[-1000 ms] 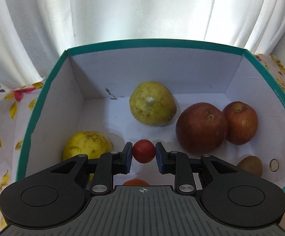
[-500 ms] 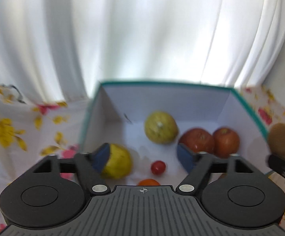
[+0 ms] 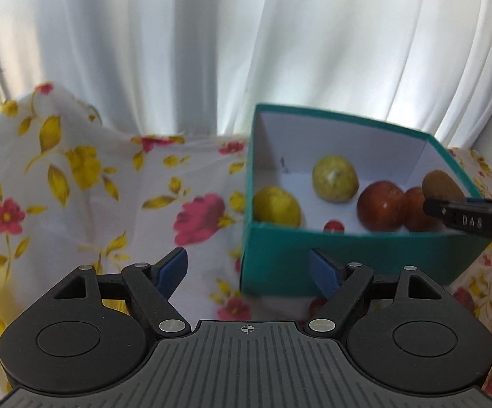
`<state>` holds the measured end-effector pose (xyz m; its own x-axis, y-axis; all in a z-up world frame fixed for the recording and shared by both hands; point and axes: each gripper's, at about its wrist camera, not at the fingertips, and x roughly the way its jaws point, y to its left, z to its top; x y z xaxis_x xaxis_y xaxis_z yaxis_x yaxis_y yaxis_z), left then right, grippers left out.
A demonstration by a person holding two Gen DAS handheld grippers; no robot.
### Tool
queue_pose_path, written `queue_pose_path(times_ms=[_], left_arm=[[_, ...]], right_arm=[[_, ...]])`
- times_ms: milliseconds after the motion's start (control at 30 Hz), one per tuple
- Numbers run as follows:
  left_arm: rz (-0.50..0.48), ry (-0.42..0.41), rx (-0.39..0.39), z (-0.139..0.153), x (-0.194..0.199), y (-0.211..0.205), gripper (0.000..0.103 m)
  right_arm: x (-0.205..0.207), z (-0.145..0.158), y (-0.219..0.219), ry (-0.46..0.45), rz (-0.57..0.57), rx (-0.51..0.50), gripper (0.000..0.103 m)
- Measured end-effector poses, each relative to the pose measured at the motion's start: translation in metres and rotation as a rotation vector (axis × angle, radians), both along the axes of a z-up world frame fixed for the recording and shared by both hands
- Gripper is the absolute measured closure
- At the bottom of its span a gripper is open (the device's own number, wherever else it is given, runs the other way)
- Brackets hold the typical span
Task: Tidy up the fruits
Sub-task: 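Lower the tomato and kiwi into the teal box and open both tools, then grasp a cherry tomato with the left tool while the right tool grasps another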
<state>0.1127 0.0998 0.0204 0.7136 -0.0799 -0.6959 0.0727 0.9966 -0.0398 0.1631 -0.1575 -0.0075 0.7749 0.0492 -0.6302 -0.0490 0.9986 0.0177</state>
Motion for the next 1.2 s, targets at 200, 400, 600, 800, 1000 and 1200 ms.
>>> queue_pose_path(times_ms=[200,400,600,800,1000,1200], left_arm=[[-0.022,0.042,0.011,-0.022,-0.016,0.003,0.02],[-0.073,0.074,0.019,-0.037,-0.021,-0.002,0.02],[-0.175,0.068,0.061,-0.05,-0.023,-0.021,0.025],[-0.221,0.092,0.047,-0.057,-0.022,-0.035,0.034],[-0.23,0.087,0.049,-0.057,-0.02,-0.041,0.032],[-0.235,0.078,0.051,-0.063,-0.016,-0.042,0.032]], right_arm=[[0.017,-0.013,0.004,0.093,0.019,0.007,0.06],[0.029,-0.02,0.006,0.146,0.008,-0.007,0.06],[0.038,-0.023,0.008,0.188,0.009,-0.033,0.059],[0.034,-0.014,0.011,0.159,0.026,-0.073,0.05],[-0.027,0.032,-0.005,-0.121,-0.037,-0.012,0.022],[-0.094,0.037,-0.014,-0.246,-0.017,0.122,0.01]])
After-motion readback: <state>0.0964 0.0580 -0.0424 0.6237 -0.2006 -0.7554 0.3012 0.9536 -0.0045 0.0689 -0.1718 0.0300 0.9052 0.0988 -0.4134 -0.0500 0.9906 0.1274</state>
